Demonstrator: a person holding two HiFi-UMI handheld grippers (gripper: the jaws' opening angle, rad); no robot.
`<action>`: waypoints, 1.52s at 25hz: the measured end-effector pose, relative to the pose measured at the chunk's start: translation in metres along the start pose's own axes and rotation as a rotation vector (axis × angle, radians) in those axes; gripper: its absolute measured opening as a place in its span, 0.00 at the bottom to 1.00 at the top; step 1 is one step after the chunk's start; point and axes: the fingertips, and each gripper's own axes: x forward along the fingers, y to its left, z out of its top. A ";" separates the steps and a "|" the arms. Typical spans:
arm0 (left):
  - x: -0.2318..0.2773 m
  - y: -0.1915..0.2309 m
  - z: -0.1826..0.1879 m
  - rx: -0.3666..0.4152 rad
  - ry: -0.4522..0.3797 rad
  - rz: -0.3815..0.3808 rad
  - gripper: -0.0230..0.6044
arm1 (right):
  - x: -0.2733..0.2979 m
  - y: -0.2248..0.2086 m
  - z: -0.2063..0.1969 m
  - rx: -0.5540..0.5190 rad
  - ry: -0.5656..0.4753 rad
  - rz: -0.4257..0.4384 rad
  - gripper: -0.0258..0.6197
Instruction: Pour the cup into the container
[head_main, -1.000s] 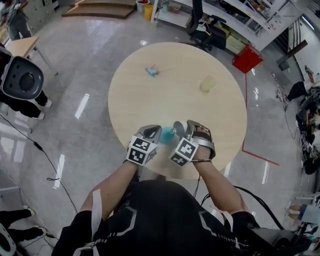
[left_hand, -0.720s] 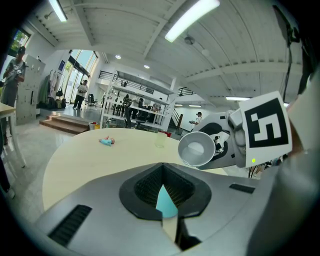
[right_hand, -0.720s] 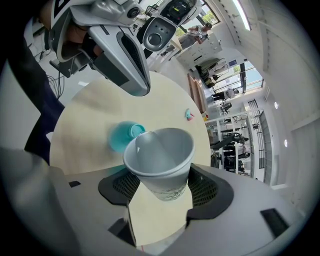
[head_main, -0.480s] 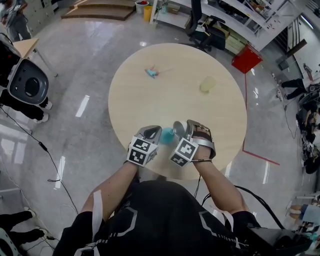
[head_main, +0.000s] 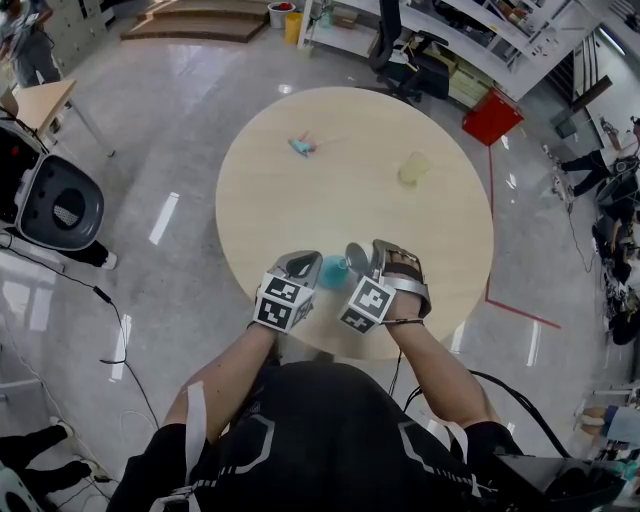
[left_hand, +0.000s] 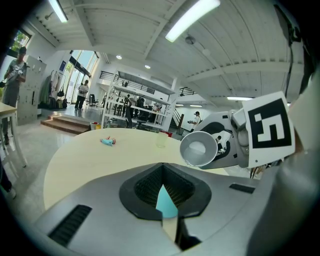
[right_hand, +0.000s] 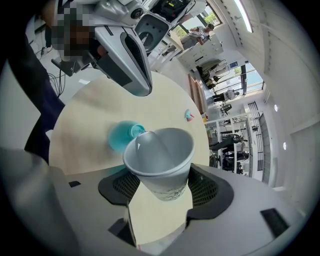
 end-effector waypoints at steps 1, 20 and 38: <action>0.000 0.000 0.000 0.000 0.000 0.000 0.02 | 0.001 0.000 0.000 -0.002 0.001 -0.002 0.51; -0.005 -0.002 0.001 0.018 0.006 0.002 0.02 | 0.004 0.016 -0.004 0.341 -0.087 0.132 0.51; -0.006 -0.016 0.037 0.053 -0.059 -0.005 0.02 | -0.026 -0.011 -0.017 0.681 -0.261 0.158 0.51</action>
